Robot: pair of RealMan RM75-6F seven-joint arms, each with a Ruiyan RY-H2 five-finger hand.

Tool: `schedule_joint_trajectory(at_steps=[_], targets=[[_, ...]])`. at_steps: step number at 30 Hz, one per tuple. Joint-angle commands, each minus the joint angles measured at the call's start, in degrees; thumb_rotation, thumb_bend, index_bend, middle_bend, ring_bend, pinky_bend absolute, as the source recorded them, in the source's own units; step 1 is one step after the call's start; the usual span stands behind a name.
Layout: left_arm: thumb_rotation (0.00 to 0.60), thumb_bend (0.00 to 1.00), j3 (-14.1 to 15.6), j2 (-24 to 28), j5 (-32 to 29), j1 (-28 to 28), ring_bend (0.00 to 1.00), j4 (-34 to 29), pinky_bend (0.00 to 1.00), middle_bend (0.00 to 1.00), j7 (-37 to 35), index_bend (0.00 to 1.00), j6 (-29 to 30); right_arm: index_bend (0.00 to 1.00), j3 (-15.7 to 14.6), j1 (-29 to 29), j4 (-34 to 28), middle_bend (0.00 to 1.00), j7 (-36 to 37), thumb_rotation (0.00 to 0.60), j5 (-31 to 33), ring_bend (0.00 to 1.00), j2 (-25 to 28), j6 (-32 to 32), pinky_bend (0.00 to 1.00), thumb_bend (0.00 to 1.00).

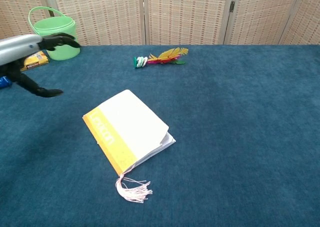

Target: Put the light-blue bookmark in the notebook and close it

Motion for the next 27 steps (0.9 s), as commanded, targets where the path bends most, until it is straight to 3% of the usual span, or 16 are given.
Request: schedule_joint_trajectory(at_steps=[1, 13, 21, 27], targets=[[0.6, 0.26, 2.1, 3.3, -0.7, 4.5, 0.0, -1.4, 0.13, 0.0, -1.1, 0.14, 4.1, 0.17, -0.1, 0.5, 0.6, 0.21, 0.7, 0.6, 0.0, 0.15, -0.1, -0.8, 0.24, 0.29], [0.6, 0.26, 5.6, 6.6, -1.8, 15.6, 0.0, -1.5, 0.13, 0.0, -4.7, 0.14, 13.8, 0.17, -0.3, 1.5, 2.0, 0.21, 2.1, 0.6, 1.0, 0.15, -1.3, -3.0, 0.24, 0.29], [0.6, 0.26, 7.0, 5.7, 2.3, 21.2, 0.0, -0.6, 0.13, 0.0, -6.1, 0.14, 21.1, 0.17, -1.3, 2.1, 2.5, 0.21, 4.7, 0.6, 1.2, 0.15, -1.9, -5.2, 0.24, 0.29], [0.6, 0.26, 7.2, 5.8, 4.5, 23.0, 0.0, -1.0, 0.13, 0.0, -6.5, 0.14, 23.0, 0.17, -1.0, 2.9, 2.8, 0.21, 4.7, 0.6, 1.1, 0.15, -2.5, -5.7, 0.24, 0.29]])
